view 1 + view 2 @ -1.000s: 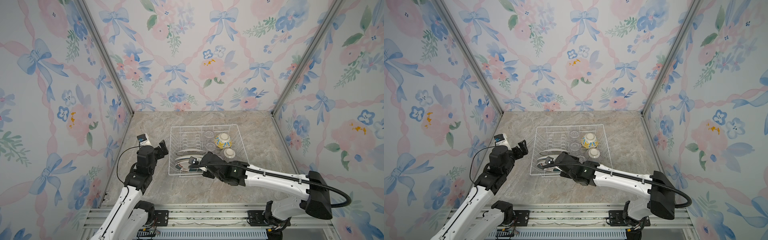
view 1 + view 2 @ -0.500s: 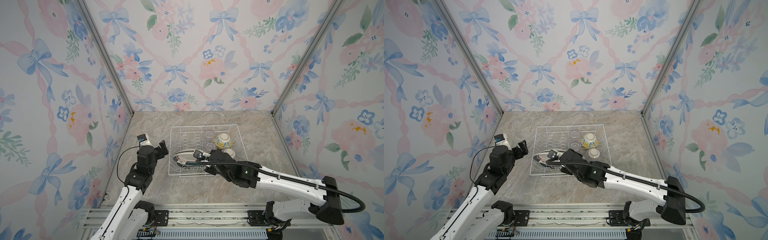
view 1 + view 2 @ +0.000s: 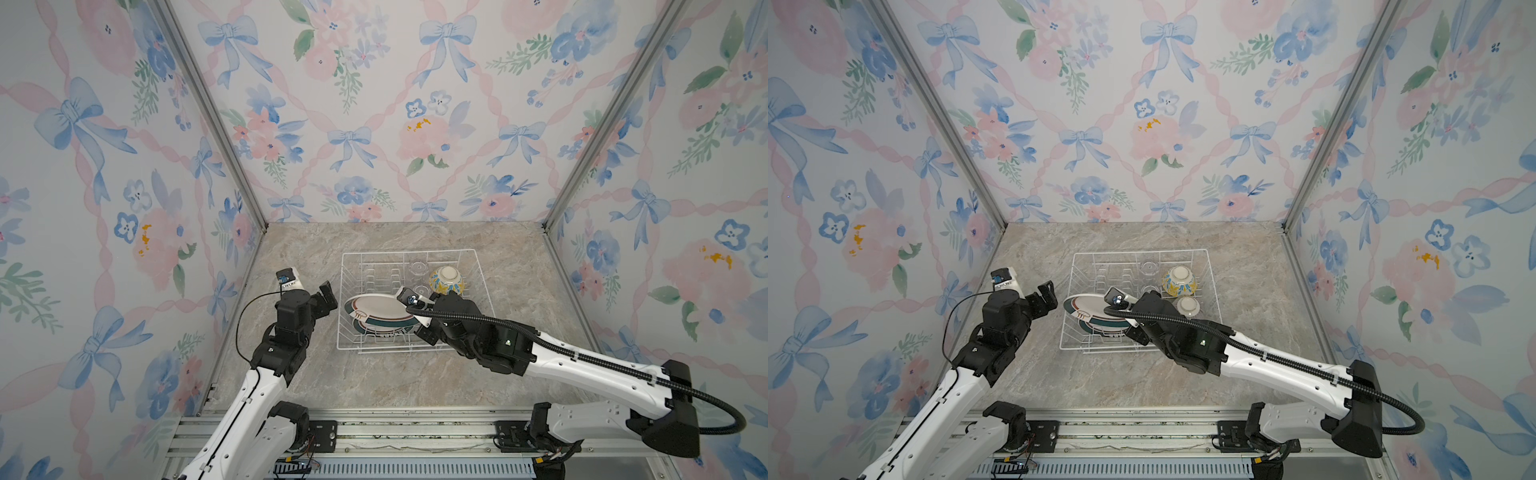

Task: Unload the mixed dishes from the dish rack
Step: 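Lift the rimmed plate up out of the rack with the right gripper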

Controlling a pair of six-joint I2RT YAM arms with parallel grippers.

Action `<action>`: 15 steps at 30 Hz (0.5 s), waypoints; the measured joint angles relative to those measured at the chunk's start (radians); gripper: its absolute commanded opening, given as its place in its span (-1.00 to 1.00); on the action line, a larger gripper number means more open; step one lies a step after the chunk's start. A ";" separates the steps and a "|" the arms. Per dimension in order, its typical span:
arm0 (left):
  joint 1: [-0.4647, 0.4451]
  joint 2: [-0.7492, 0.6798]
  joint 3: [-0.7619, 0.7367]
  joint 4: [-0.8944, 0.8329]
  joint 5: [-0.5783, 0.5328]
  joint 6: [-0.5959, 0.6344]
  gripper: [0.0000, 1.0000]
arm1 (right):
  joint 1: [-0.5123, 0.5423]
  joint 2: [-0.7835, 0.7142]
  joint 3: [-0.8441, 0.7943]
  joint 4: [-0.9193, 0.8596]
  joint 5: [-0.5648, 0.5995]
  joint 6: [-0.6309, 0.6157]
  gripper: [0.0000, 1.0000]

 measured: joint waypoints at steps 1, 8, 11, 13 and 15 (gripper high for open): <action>0.000 0.004 0.000 0.000 0.000 0.000 0.96 | -0.008 -0.003 0.002 0.004 -0.009 0.008 -1.00; 0.000 0.034 0.013 0.000 0.001 0.000 0.96 | -0.100 -0.027 0.029 0.040 -0.095 0.097 -1.00; 0.000 0.045 0.023 0.000 0.005 0.000 0.96 | -0.144 -0.043 0.040 0.074 -0.122 0.143 -1.00; 0.000 0.052 0.029 0.001 0.006 0.000 0.96 | -0.167 -0.050 0.054 0.098 -0.126 0.167 -1.00; 0.000 0.056 0.035 0.001 0.009 0.000 0.96 | -0.200 -0.055 0.069 0.124 -0.117 0.187 -1.00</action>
